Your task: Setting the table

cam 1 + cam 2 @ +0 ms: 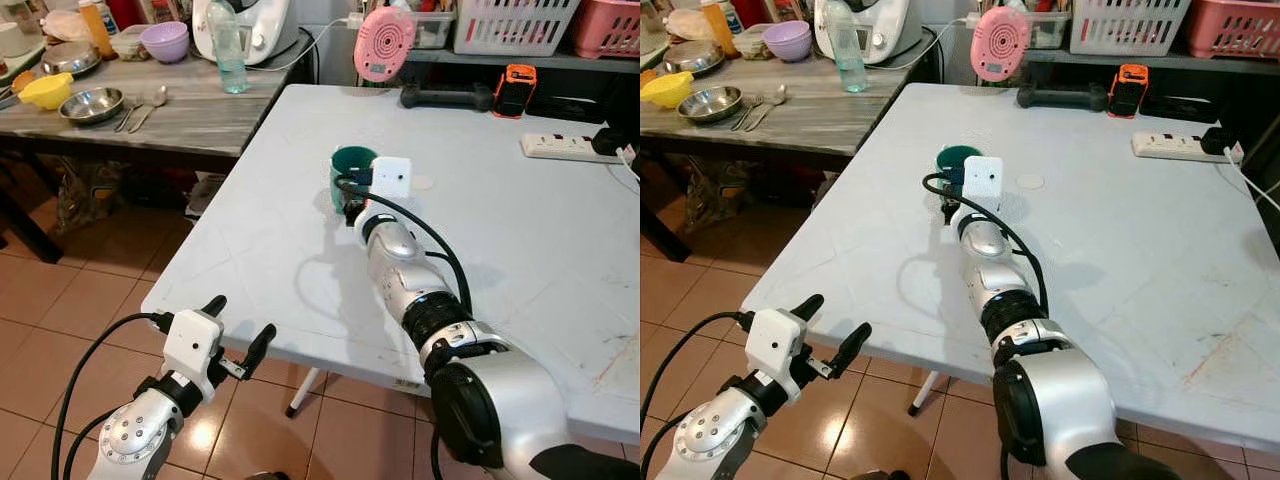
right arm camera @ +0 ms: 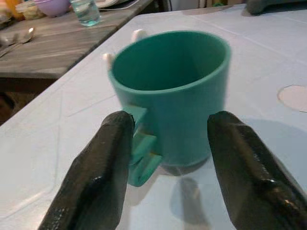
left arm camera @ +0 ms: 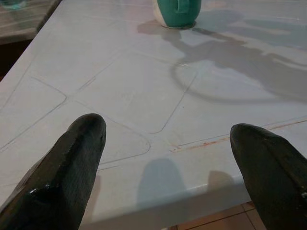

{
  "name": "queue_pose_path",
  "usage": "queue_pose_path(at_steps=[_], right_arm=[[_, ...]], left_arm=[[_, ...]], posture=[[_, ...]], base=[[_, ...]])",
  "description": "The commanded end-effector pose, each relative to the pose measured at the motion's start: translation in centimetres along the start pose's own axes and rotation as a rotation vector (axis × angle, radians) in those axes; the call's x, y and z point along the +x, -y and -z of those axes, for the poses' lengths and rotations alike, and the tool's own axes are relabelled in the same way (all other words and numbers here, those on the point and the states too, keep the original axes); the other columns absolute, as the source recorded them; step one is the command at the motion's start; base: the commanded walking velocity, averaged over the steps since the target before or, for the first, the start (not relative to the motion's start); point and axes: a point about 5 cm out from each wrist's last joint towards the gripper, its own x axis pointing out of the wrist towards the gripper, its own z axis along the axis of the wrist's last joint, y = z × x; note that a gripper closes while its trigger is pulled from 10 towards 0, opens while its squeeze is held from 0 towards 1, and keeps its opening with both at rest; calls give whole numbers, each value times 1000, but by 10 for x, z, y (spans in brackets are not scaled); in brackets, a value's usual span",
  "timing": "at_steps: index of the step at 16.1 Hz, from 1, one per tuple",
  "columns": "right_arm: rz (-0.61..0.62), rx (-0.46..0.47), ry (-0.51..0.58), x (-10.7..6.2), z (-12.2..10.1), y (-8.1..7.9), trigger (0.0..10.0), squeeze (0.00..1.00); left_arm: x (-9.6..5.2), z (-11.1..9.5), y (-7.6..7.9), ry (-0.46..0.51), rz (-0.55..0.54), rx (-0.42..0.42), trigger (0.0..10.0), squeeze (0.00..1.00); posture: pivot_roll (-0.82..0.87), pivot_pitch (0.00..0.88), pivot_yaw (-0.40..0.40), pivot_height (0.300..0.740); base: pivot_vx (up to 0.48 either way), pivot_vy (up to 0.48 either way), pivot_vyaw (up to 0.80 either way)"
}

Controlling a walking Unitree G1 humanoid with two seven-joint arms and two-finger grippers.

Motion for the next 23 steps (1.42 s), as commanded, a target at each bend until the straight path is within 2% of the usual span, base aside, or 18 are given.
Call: queue_pose_path(at_steps=[1, 3, 4, 5, 9, 13, 15, 17, 20, 23], right_arm=[[-25, -9, 2, 0, -2, -11, 4471, 0], [-45, -42, 28, -1, -3, -17, 10000, 0], [-61, -69, 48, -2, -2, -20, 10000, 0], [-64, -64, 53, -4, 0, -21, 10000, 1000], [-58, -55, 42, -7, 11, -13, 10000, 1000], [11, -84, 73, -12, 15, 22, 10000, 1000], [69, -123, 108, -14, 10, 46, 10000, 1000], [91, -128, 114, -15, 8, 57, 10000, 1000], [97, -134, 123, -19, 8, 66, 10000, 1000], [45, -138, 141, -34, 16, 61, 10000, 1000]], left_arm=[[-1, -2, -3, -5, -15, 13, 10000, 0], [-1, -2, -3, -2, -20, 13, 10000, 0], [-1, -2, -3, -1, -24, 12, 10000, 0], [-1, -3, -3, 0, -24, 12, 10000, 0], [2, 0, -2, -4, -21, 11, 10000, 0], [3, 0, -6, -4, -35, 12, 10000, 0], [4, 1, -5, -4, -34, 11, 10000, 0], [5, 0, -6, -3, -33, 13, 10000, 0], [9, 0, -12, -6, -48, 8, 10000, 0], [10, -2, -25, -15, -139, -2, 10000, 0]], posture=[[84, 99, 59, 740], [84, 94, 59, 740], [84, 93, 58, 740], [84, 93, 58, 740], [83, 77, 55, 740], [78, 66, 55, 740], [75, 64, 58, 740], [70, 61, 64, 740], [71, 48, 64, 740], [74, 33, 58, 740]], base=[[0, 0, 0], [0, 0, 0], [0, 0, 0], [0, 0, 0], [0, 0, 0], [0, 0, 0], [0, 0, 0], [0, 0, 0], [0, 0, 0], [0, 0, 0]])
